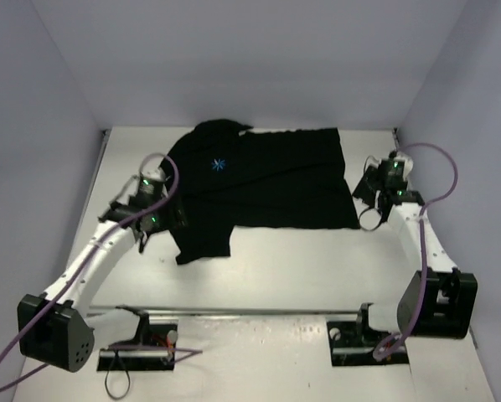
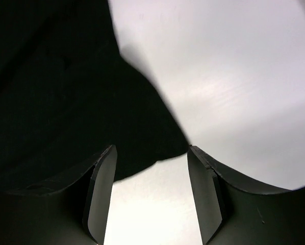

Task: Fold and stack the t-shirts

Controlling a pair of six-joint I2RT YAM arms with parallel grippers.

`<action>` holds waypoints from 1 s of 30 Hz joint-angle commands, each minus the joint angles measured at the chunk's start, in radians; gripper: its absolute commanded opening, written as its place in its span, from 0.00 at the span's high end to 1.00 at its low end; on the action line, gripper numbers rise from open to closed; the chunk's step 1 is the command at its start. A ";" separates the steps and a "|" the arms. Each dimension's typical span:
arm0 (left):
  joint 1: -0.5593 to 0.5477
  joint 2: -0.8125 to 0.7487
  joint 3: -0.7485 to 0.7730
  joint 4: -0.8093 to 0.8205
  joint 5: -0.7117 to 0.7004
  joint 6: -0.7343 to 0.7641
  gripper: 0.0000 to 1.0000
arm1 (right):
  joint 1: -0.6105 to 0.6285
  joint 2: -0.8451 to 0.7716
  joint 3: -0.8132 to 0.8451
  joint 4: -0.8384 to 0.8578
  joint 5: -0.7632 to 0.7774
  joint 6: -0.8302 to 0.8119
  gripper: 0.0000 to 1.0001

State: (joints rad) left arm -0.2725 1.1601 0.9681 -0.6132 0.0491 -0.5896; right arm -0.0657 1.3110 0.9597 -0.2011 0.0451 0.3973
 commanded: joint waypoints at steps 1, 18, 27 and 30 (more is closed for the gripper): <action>-0.173 0.006 -0.037 0.066 -0.023 -0.112 0.37 | 0.034 -0.037 -0.067 -0.011 -0.087 0.028 0.45; -0.476 0.425 0.024 0.317 -0.166 -0.080 0.41 | 0.058 -0.116 -0.178 -0.016 -0.137 0.027 0.45; -0.553 0.510 -0.020 0.360 -0.091 -0.197 0.41 | 0.058 -0.145 -0.188 -0.029 -0.118 0.020 0.44; -0.626 0.533 -0.031 0.385 -0.059 -0.258 0.41 | 0.058 -0.141 -0.173 -0.031 -0.112 0.022 0.44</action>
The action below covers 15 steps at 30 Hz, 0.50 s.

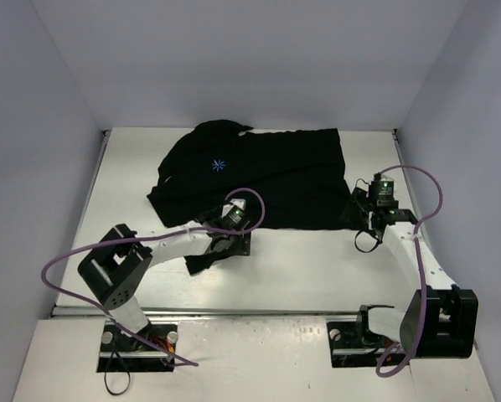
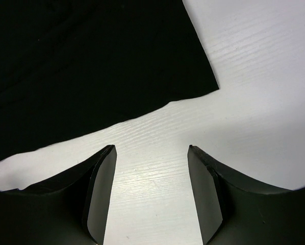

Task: Fold and stack the t-shirts

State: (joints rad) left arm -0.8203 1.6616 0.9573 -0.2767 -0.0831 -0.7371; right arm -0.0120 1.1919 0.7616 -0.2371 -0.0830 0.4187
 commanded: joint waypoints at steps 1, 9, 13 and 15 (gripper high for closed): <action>-0.108 0.033 -0.018 0.049 0.080 -0.146 0.41 | 0.004 -0.020 0.030 0.005 0.018 0.001 0.44; -0.198 -0.148 0.049 -0.144 -0.001 -0.225 0.37 | 0.004 -0.025 0.051 -0.007 0.037 -0.009 0.44; -0.191 -0.280 0.136 -0.323 -0.121 -0.200 0.34 | 0.003 -0.019 0.052 -0.014 0.064 -0.012 0.44; -0.182 -0.333 0.120 -0.373 -0.147 -0.235 0.34 | 0.003 -0.016 0.055 -0.018 0.077 -0.006 0.44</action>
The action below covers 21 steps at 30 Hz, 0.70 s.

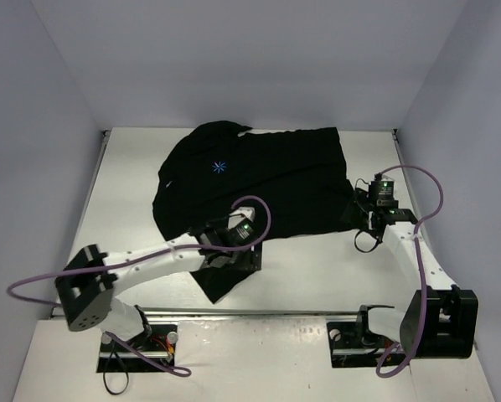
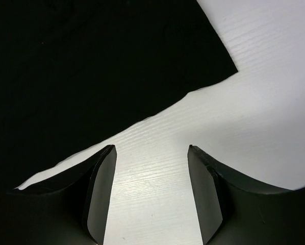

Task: Fold and stack the t-shirts

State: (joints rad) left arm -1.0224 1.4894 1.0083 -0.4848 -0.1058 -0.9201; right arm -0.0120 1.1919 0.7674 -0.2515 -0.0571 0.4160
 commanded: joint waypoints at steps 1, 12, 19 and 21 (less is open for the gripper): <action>0.027 -0.189 0.043 -0.173 -0.119 -0.084 0.34 | 0.003 -0.015 0.051 -0.005 0.061 0.000 0.44; 0.041 -0.351 -0.322 -0.171 -0.038 -0.382 0.52 | 0.003 -0.009 0.055 -0.014 0.116 0.005 0.44; 0.045 -0.355 -0.399 -0.133 -0.037 -0.454 0.54 | 0.004 -0.010 0.046 -0.014 0.118 0.005 0.44; 0.048 -0.339 -0.413 -0.109 -0.030 -0.457 0.54 | 0.004 -0.007 0.043 -0.015 0.125 0.006 0.44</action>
State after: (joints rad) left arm -0.9813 1.1519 0.6029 -0.6460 -0.1314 -1.3163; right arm -0.0120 1.1919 0.7799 -0.2703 0.0286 0.4183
